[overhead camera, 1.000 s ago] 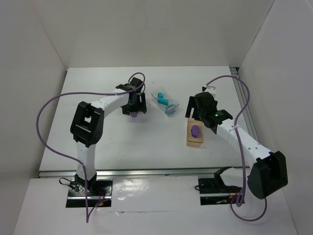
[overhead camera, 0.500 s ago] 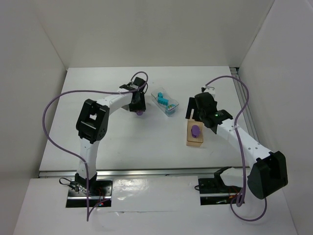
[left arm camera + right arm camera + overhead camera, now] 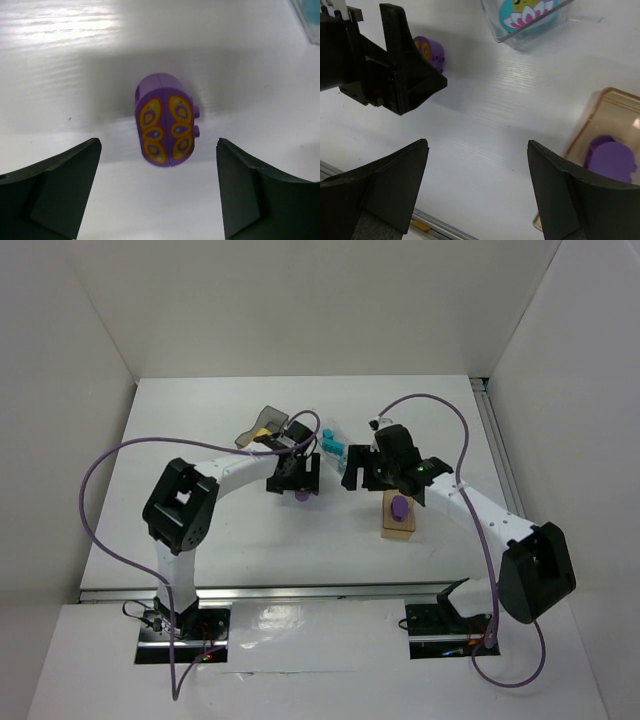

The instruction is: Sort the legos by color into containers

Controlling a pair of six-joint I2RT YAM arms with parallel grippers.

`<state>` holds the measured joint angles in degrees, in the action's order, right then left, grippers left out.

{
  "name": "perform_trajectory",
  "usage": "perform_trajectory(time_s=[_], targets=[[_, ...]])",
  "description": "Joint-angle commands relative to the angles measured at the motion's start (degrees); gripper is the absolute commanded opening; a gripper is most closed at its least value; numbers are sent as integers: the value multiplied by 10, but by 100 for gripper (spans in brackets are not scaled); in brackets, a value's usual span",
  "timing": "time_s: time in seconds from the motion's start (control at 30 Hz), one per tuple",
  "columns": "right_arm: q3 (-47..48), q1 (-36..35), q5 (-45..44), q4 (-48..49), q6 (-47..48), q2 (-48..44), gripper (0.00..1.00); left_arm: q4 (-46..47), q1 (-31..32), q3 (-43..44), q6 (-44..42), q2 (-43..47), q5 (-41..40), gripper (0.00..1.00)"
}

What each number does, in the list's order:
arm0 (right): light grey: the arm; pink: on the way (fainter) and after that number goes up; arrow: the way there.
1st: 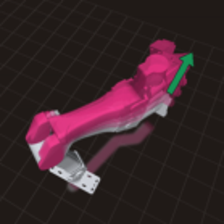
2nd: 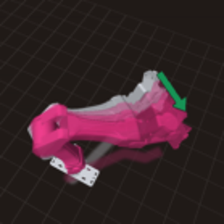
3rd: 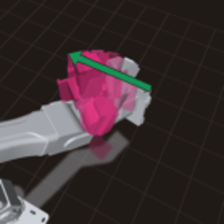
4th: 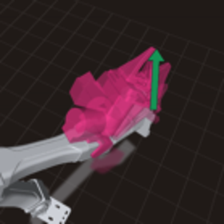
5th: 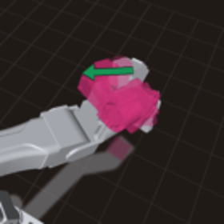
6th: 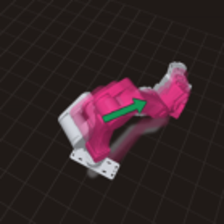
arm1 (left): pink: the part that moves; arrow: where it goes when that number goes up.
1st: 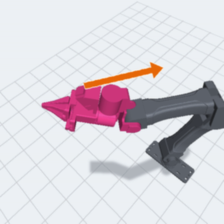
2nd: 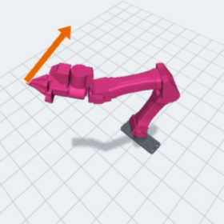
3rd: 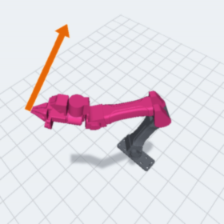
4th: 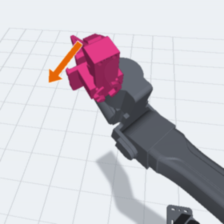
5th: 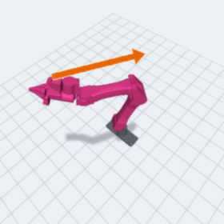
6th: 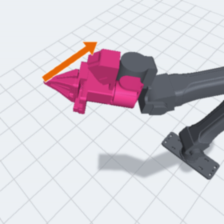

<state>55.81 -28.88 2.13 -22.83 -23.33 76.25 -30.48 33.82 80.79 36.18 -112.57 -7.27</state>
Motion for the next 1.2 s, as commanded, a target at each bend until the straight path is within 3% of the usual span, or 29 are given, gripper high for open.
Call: perform_trajectory(time_s=[0.0,0.17,0.43,0.53,0.77,0.9,1.03,1.17], targets=[[21,-7,61,52,-26,20,87,-19,-3,-2,-4,65,6,100],[22,-26,117,103,-47,74,87,-69,-14,-10,-4,174,-53,100],[109,-126,24,105,-41,199,91,-85,-122,-78,6,290,-64,99],[148,-160,-46,93,-46,240,97,-71,-156,-98,6,301,-19,100],[214,-177,-157,75,-64,336,95,-50,-194,-110,-7,294,81,100],[249,-177,-182,61,-64,377,88,-40,-212,-121,-17,300,111,100],[243,-177,-182,79,-45,390,69,-34,-218,-121,-35,294,148,100],[210,-182,-170,135,-2,362,56,-13,-218,-121,-41,284,188,100]])
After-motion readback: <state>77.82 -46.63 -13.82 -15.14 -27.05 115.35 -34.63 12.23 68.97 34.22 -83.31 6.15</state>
